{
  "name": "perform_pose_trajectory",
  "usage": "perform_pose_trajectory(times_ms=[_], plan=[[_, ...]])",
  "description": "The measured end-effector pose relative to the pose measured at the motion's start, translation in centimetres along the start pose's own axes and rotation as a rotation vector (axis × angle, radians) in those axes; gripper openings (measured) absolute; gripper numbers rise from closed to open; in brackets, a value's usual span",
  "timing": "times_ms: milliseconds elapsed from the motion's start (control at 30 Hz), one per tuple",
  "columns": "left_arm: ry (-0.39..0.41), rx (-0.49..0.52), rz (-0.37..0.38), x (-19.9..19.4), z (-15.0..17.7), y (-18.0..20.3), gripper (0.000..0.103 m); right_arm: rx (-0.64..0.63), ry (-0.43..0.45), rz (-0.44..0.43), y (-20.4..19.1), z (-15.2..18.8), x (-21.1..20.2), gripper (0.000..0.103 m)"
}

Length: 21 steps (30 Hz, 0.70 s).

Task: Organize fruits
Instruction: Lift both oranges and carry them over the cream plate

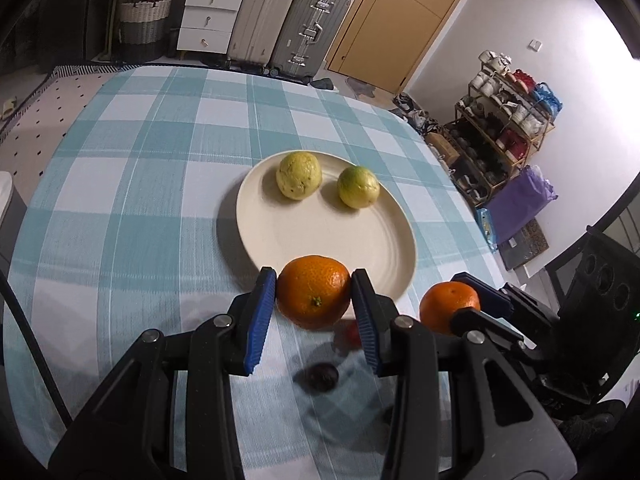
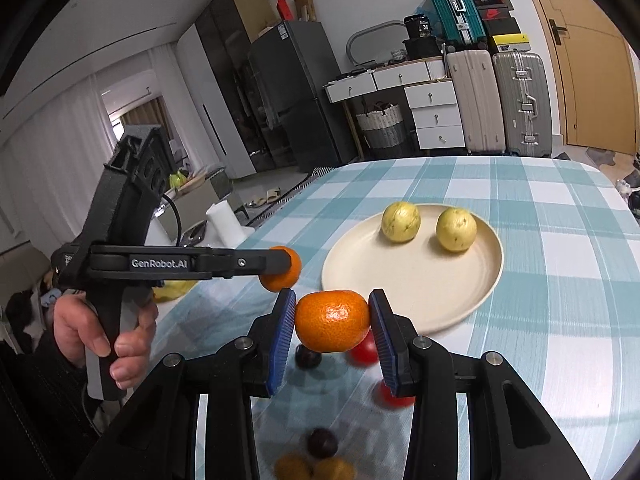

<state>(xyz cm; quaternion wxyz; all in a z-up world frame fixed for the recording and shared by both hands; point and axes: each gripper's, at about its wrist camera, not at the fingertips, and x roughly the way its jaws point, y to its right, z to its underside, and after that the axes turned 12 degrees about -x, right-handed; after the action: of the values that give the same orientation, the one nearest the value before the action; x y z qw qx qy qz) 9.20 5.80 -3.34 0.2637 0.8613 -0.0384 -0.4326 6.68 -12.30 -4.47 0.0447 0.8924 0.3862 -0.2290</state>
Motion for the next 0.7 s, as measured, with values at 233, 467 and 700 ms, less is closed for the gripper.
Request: perform_pose_trajectory(times_ms=[233, 467, 700], plan=[[-0.001, 0.004, -0.009, 2.3, -2.4, 0.3, 0.036, 0.026, -0.001, -0.009, 2.2, -1.4, 1.8, 0.039], [-0.018, -0.003, -0.002, 4.2, -4.2, 0.3, 0.036, 0.050, 0.000, -0.025, 3.8, -2.4, 4.0, 0.038], [-0.030, 0.000, -0.011, 6.1, -5.8, -0.2, 0.036, 0.081, -0.022, -0.015, 5.5, -3.4, 6.2, 0.039]])
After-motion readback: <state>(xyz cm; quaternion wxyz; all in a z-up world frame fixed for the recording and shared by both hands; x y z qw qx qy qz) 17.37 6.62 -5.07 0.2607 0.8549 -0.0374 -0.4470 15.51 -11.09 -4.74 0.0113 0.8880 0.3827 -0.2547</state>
